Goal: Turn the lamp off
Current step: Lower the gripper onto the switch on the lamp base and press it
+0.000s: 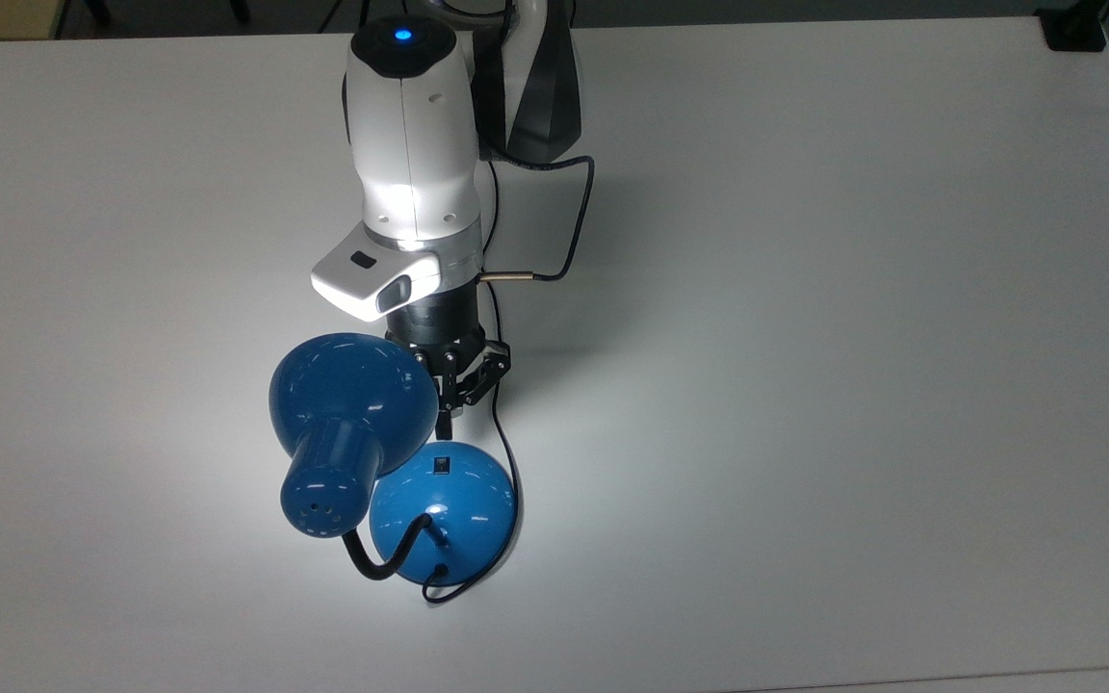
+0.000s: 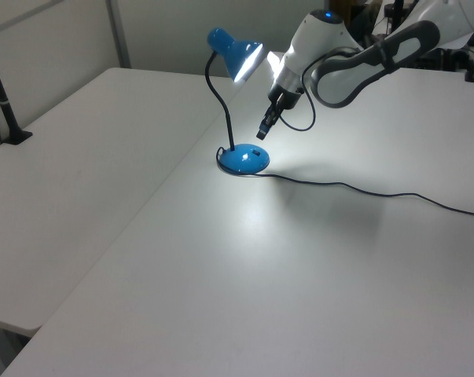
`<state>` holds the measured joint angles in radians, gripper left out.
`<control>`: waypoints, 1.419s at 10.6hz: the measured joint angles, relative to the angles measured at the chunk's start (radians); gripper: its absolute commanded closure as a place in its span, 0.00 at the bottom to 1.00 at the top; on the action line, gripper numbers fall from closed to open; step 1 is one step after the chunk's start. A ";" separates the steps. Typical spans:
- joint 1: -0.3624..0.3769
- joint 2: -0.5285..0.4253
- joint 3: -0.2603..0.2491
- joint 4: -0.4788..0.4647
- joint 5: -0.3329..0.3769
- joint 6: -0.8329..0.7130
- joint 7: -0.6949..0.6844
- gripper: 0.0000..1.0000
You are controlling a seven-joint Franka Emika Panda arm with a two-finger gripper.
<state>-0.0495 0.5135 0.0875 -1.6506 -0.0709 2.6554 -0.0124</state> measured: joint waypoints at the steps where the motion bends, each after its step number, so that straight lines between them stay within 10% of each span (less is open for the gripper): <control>1: -0.002 0.017 0.000 0.000 0.000 0.026 0.000 1.00; 15: -0.027 0.080 0.004 0.018 -0.095 0.065 -0.018 1.00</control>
<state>-0.0761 0.5934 0.0914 -1.6326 -0.1662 2.7205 -0.0301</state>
